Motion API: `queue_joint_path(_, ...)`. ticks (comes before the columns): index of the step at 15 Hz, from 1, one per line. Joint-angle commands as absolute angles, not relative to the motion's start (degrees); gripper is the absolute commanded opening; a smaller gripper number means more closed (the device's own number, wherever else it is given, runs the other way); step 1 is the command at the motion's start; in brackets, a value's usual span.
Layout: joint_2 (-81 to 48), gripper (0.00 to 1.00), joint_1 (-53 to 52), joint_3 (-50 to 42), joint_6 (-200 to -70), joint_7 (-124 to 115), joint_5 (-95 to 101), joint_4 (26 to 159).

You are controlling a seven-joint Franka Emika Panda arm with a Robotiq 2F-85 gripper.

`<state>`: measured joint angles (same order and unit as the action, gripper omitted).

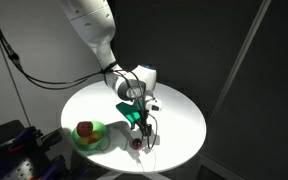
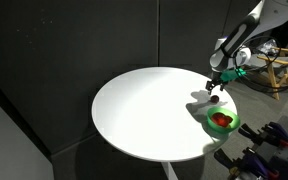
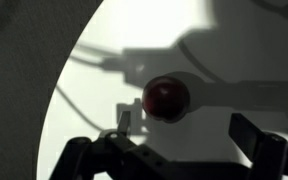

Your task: Put the plum in the bowl

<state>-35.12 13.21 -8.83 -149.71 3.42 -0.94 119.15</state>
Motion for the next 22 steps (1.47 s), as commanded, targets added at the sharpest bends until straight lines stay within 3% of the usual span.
queue_joint_path(1,-37.8,1.00,15.0,-7.8,-149.6,4.3,-2.2,115.8)
queue_joint_path(15,-41.3,1.00,15.5,-8.4,-149.6,3.9,-1.4,113.8)
queue_joint_path(16,-41.4,0.94,15.4,-8.5,-149.7,3.8,-1.4,113.8)
queue_joint_path(17,-41.6,0.74,15.3,-8.6,-149.7,3.7,-1.3,113.7)
queue_joint_path(22,-42.1,0.34,15.1,-8.6,-149.5,3.5,-1.1,113.5)
